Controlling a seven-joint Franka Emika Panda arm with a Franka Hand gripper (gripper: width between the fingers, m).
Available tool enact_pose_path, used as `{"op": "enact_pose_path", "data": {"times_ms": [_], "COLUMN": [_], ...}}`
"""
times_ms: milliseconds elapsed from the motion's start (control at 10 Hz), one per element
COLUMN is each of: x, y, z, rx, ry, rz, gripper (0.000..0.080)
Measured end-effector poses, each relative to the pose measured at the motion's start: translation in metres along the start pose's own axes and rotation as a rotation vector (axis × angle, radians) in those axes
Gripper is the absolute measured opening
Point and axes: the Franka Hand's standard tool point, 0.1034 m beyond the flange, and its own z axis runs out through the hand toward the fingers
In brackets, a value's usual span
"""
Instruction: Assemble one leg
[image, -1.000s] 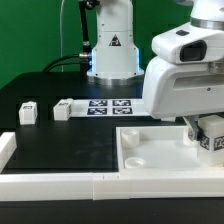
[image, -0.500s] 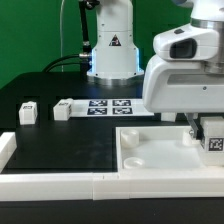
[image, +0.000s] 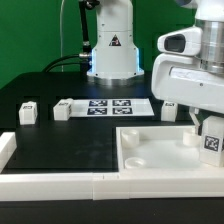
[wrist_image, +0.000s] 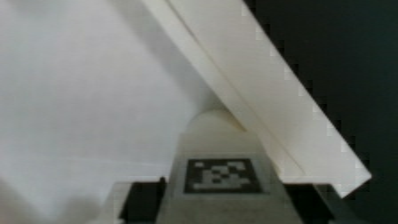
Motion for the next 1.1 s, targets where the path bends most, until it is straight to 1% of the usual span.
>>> {"op": "enact_pose_path", "data": {"times_ms": [100,300,500,600,700,800,900,1100], "x": [-0.0004,0.0001,-0.0002,-0.0003,-0.0005,-0.0004,-0.0004,-0.0006], "y": [-0.0002,-0.0012,-0.0014,-0.0015,-0.0016,-0.0018,-0.0021,-0.0027], "z": [0.0,0.0003,0.0003,0.0003,0.0004,0.0005,0.0,-0.0003], "rx": [0.0,0.012,0.014,0.014,0.015,0.017,0.018,0.022], "ry": [-0.001,-0.012,-0.014,-0.014,-0.015,-0.013,-0.011,-0.007], "rz": [0.059,0.252,0.268,0.235,0.231,0.151,0.031,-0.209], "gripper": [0.0291,0.0292,0.0292,0.0381,0.0559,0.0559,0.063,0.0643]}}
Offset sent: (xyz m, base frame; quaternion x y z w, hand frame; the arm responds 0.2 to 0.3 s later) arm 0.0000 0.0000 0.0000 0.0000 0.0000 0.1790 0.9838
